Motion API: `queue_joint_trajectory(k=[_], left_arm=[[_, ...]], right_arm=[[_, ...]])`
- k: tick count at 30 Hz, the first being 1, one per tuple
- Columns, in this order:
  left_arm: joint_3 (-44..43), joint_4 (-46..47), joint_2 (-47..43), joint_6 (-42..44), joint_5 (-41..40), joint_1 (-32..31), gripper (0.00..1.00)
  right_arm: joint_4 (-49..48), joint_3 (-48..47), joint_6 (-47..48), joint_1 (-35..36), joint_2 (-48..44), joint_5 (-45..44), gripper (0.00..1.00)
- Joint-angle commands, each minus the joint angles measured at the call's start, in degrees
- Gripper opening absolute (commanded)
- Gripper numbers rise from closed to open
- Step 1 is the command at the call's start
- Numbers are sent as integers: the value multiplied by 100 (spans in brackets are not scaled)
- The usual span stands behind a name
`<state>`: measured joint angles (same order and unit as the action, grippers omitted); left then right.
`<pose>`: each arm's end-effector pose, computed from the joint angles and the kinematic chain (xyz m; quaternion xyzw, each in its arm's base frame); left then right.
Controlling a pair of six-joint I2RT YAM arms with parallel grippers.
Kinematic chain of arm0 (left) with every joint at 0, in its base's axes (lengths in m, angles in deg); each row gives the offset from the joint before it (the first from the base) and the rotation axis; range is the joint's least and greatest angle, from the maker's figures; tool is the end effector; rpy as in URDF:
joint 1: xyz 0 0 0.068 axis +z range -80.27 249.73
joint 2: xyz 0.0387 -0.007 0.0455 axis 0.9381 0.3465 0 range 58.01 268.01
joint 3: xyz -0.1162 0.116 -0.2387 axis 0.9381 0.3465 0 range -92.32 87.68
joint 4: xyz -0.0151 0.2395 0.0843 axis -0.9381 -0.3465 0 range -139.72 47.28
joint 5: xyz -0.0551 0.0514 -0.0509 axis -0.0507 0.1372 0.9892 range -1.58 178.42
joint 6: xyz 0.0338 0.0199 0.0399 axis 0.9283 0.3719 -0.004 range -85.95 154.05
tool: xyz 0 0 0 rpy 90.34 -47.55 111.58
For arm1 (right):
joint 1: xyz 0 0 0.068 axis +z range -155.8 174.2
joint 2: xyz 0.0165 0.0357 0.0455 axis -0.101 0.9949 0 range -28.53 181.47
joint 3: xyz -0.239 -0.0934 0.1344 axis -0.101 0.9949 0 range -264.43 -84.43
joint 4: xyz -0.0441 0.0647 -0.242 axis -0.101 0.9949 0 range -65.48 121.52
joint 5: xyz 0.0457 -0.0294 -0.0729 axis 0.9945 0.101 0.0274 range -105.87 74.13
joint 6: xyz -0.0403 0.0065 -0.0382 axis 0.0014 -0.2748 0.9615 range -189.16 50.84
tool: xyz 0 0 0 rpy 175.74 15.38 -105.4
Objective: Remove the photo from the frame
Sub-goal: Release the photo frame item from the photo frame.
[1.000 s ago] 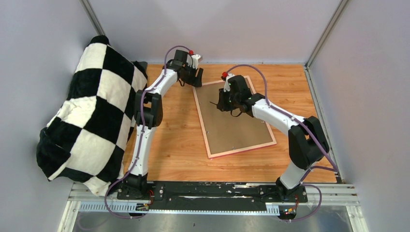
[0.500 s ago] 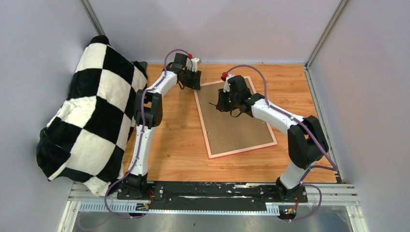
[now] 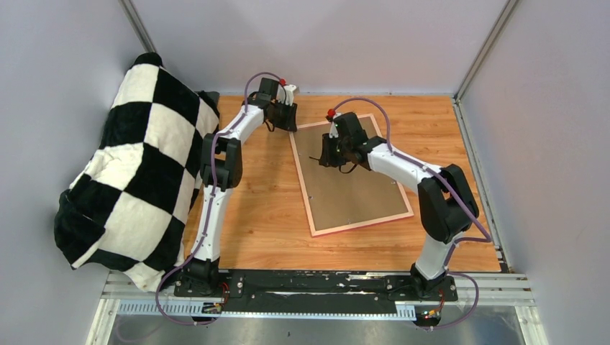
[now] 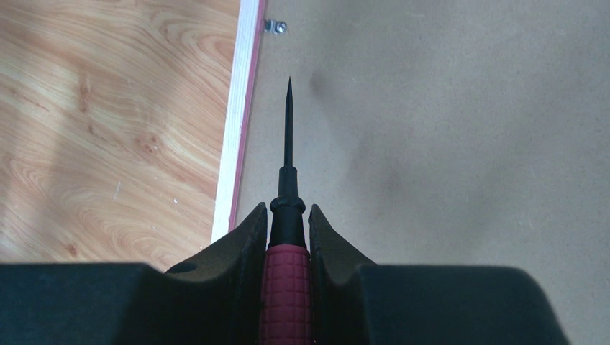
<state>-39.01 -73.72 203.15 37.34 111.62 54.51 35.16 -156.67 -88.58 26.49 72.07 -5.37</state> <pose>0.5425 -0.1633 0.1729 0.2166 0.8957 -0.2228 0.3181 0.3312 0.2176 0.2597 -0.1399 0.8887 0.2613 0.3498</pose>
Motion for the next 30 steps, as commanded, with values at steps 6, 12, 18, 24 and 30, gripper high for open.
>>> queue_joint_trajectory(k=[6, 12, 18, 24, 30], left_arm=[[-198, -431, 437, -159, -399, -33, 17], [-268, -503, 485, -152, -346, -33, 14], [-312, -558, 511, -133, -294, -33, 13], [-330, -573, 515, -111, -252, -33, 13], [-347, -591, 524, -84, -202, -33, 13]], right_arm=[[70, -672, -481, 141, 572, -17, 0], [104, -802, -474, 262, 817, -207, 0], [-29, -621, -368, 293, 826, -242, 0], [-260, -479, -187, 388, 886, -320, 0], [-414, -422, 4, 498, 934, -673, 0]])
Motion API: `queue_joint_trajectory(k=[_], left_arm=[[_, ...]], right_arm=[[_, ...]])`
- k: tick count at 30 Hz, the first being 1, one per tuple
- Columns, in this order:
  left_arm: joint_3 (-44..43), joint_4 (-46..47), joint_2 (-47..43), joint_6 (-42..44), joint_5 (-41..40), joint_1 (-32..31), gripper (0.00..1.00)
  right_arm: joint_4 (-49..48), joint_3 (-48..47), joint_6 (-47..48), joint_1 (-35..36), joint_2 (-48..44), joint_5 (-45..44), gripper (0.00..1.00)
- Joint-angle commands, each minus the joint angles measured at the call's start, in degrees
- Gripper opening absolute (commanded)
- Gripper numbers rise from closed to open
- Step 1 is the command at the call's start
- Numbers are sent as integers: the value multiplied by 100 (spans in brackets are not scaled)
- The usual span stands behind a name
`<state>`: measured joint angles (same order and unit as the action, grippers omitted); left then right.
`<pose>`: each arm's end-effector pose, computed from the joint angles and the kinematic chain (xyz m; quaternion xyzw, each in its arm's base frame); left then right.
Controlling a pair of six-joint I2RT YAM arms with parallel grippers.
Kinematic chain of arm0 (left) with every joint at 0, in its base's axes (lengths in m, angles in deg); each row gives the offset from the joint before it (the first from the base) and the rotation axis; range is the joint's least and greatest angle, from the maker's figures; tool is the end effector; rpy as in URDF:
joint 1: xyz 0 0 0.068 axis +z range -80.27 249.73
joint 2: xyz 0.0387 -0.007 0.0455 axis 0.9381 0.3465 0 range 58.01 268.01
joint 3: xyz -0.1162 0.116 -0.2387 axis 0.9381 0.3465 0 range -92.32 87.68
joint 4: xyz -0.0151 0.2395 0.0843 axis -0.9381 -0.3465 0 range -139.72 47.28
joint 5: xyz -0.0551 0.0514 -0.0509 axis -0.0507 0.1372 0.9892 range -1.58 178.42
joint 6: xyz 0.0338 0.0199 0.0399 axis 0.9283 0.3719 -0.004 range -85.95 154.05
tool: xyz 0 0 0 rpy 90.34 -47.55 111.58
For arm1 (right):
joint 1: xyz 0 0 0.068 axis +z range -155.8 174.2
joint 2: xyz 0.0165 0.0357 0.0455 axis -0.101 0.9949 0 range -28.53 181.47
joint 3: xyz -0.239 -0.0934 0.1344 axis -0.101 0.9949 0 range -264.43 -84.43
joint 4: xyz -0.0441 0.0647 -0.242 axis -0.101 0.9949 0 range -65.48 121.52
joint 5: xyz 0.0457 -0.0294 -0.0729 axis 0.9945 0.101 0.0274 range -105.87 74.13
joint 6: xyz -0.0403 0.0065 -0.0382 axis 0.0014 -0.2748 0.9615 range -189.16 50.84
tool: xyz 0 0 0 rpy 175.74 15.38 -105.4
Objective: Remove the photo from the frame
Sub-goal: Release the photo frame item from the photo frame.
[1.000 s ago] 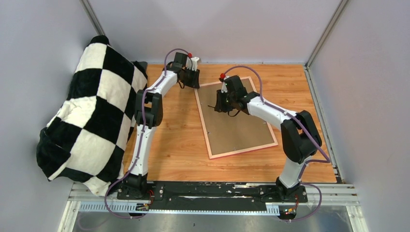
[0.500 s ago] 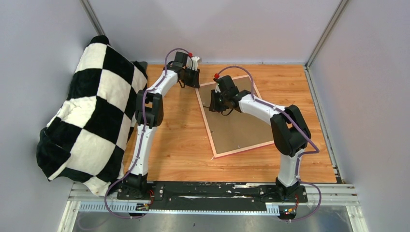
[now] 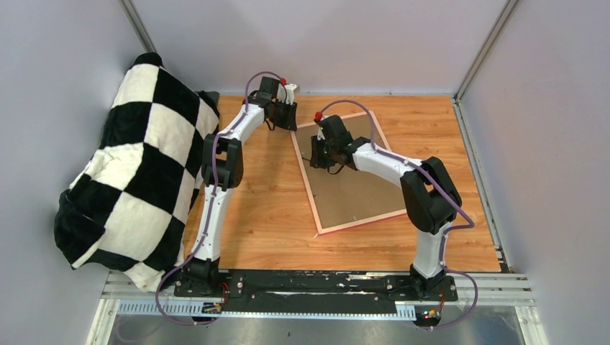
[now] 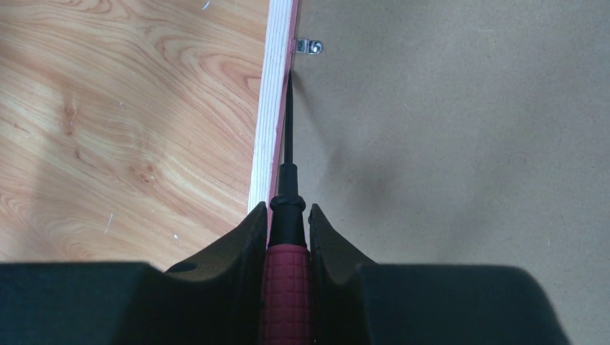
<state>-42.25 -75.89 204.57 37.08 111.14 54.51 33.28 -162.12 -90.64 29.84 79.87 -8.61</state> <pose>0.5463 -0.1640 0.1744 0.2129 0.8983 -0.2196 0.3154 0.3469 0.2547 0.2395 -0.1381 0.8923 0.2540 0.3468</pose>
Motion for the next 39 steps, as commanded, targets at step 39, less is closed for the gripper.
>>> queue_joint_trajectory(k=[39], left_arm=[[-182, -498, 481, -21, -200, -59, 9]], right_arm=[[-1662, 1165, 140, -436, -605, 246, 0]])
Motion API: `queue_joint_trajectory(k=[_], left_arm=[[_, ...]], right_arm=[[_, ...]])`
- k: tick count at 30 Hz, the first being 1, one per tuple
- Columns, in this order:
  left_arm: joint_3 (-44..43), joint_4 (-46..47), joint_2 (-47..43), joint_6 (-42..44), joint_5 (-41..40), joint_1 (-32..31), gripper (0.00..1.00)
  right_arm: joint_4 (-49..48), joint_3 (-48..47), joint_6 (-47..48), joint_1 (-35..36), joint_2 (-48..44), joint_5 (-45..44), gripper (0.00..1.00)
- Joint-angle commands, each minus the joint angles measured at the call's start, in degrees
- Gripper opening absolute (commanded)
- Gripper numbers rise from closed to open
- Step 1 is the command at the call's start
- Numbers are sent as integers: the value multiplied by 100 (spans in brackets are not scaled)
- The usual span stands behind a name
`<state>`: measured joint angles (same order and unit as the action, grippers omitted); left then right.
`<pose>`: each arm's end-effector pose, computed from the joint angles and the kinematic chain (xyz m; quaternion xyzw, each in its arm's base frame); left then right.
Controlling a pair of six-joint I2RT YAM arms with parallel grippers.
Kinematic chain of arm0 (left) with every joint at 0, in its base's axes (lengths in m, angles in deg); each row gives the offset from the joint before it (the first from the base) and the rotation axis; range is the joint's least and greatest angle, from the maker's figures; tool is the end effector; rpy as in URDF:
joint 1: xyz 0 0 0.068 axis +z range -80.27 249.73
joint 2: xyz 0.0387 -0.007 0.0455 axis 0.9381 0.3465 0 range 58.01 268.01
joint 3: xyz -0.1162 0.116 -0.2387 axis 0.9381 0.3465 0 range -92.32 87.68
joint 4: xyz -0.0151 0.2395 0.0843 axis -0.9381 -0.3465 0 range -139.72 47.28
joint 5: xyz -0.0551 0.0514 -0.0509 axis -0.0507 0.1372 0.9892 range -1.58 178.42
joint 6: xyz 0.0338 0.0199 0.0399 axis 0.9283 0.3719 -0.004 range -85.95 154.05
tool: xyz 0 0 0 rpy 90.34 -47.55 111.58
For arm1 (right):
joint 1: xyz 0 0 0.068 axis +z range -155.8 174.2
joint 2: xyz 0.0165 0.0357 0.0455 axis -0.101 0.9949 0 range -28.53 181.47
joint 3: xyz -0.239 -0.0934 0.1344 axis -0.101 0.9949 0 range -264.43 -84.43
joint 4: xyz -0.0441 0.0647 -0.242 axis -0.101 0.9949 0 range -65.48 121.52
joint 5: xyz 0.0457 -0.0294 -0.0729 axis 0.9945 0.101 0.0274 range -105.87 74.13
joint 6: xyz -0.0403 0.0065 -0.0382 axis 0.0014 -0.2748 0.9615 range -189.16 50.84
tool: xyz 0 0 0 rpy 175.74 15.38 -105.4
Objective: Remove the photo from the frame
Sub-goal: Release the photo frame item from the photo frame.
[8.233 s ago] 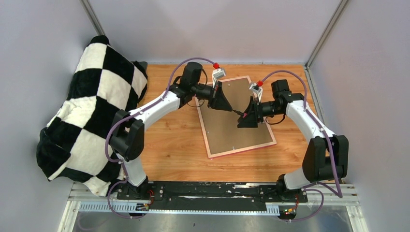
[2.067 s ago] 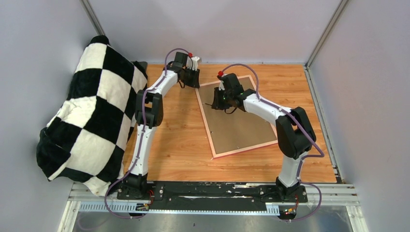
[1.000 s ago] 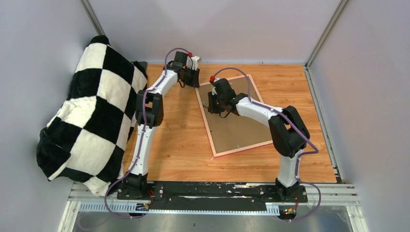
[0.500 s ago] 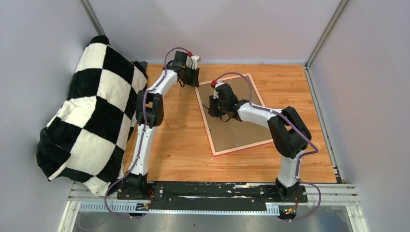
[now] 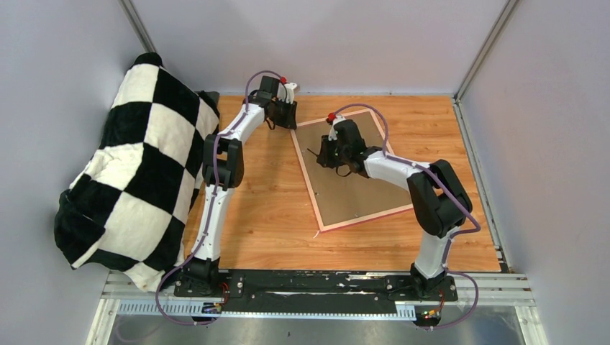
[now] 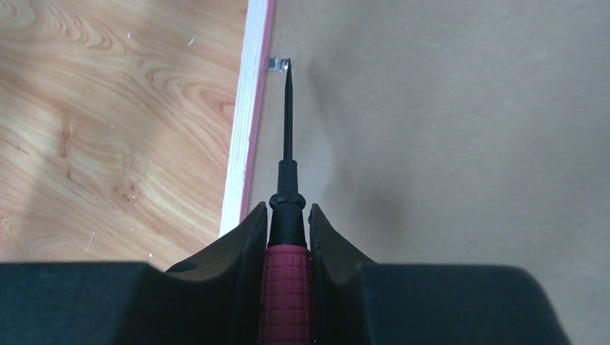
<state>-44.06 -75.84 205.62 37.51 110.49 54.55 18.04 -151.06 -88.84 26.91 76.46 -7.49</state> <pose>0.5506 -0.1644 0.1742 0.2151 0.8963 -0.2134 0.3238 0.3432 0.2271 0.2258 -0.1342 0.8621 0.2712 0.4065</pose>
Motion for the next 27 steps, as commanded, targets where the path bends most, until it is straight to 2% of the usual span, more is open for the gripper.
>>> queue_joint_trajectory(k=[1, 8, 19, 27], left_arm=[[-8, -511, 382, -65, -137, -64, 9], [-51, -535, 400, -65, -143, -64, 7], [-95, -573, 428, -56, -126, -73, 7], [-106, -581, 434, -56, -125, -73, 6]], right_arm=[[-130, 54, -13, -142, -254, 200, 0], [-190, 53, 117, -41, -170, 336, 0], [-130, -26, 232, 200, 177, -203, 0], [-170, 7, 283, 192, 146, -179, 0]])
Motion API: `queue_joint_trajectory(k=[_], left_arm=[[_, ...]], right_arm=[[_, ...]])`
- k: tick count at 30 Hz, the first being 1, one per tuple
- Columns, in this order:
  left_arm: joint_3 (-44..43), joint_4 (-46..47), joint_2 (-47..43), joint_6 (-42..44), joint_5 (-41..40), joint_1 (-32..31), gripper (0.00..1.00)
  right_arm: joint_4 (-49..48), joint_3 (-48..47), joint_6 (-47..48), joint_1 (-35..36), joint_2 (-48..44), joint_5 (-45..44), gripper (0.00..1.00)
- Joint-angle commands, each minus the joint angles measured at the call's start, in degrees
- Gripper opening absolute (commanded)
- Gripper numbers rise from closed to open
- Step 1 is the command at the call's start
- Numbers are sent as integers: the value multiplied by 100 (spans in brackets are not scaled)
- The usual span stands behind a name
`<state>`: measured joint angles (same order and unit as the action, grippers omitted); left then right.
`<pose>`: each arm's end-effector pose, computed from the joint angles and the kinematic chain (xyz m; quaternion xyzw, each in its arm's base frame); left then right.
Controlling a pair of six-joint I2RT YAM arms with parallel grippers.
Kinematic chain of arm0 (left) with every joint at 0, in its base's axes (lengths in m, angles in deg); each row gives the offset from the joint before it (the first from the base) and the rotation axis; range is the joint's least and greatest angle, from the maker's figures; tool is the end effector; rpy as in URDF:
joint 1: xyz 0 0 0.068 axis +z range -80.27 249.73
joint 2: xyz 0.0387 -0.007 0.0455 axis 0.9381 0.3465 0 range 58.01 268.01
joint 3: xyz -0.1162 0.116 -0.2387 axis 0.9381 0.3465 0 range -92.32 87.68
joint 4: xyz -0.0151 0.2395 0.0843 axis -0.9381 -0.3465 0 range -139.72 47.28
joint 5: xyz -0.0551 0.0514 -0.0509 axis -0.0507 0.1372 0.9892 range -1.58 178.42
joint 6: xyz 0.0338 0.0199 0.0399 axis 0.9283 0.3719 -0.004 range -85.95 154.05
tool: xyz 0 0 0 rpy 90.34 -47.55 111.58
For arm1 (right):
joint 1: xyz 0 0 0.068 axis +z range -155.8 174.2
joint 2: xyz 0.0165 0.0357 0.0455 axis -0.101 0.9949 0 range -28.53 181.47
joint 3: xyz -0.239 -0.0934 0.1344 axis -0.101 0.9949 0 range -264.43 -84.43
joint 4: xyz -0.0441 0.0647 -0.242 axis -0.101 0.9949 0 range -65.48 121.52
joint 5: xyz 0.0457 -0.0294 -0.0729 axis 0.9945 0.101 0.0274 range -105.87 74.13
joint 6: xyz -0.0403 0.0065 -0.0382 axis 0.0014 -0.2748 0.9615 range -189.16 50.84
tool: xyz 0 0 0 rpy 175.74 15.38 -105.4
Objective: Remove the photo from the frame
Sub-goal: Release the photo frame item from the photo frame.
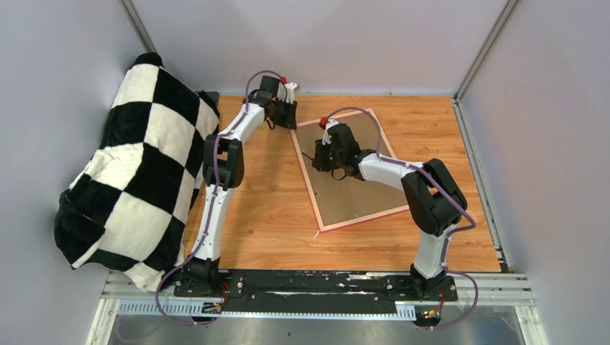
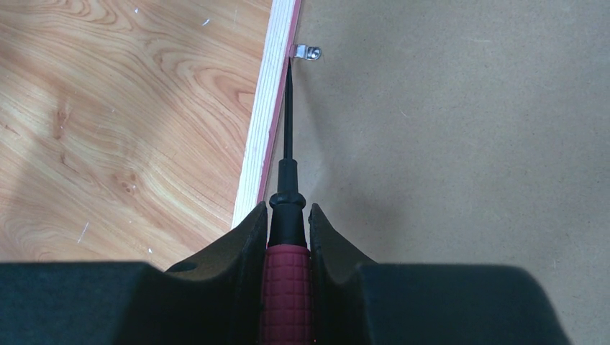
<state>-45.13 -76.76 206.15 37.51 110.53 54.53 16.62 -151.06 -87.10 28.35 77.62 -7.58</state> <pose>0.5514 -0.1648 0.1738 0.2149 0.8974 -0.2137 0.3206 0.3405 0.2377 0.2202 -0.1577 0.8570 0.2703 0.4094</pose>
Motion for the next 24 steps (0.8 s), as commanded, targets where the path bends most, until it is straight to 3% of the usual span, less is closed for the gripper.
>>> queue_joint_trajectory(k=[1, 10, 17, 24], left_arm=[[1, -496, 378, -56, -128, -71, 7], [1, -497, 383, -56, -143, -66, 6], [-6, -501, 378, -48, -128, -71, 7], [-8, -503, 383, -43, -119, -71, 6]], right_arm=[[-61, 28, 106, 33, -2, -154, 0], [-177, 98, 269, 49, 20, 226, 0], [-160, 122, 416, 132, 86, -367, 0], [-144, 99, 470, 134, 170, -107, 0]])
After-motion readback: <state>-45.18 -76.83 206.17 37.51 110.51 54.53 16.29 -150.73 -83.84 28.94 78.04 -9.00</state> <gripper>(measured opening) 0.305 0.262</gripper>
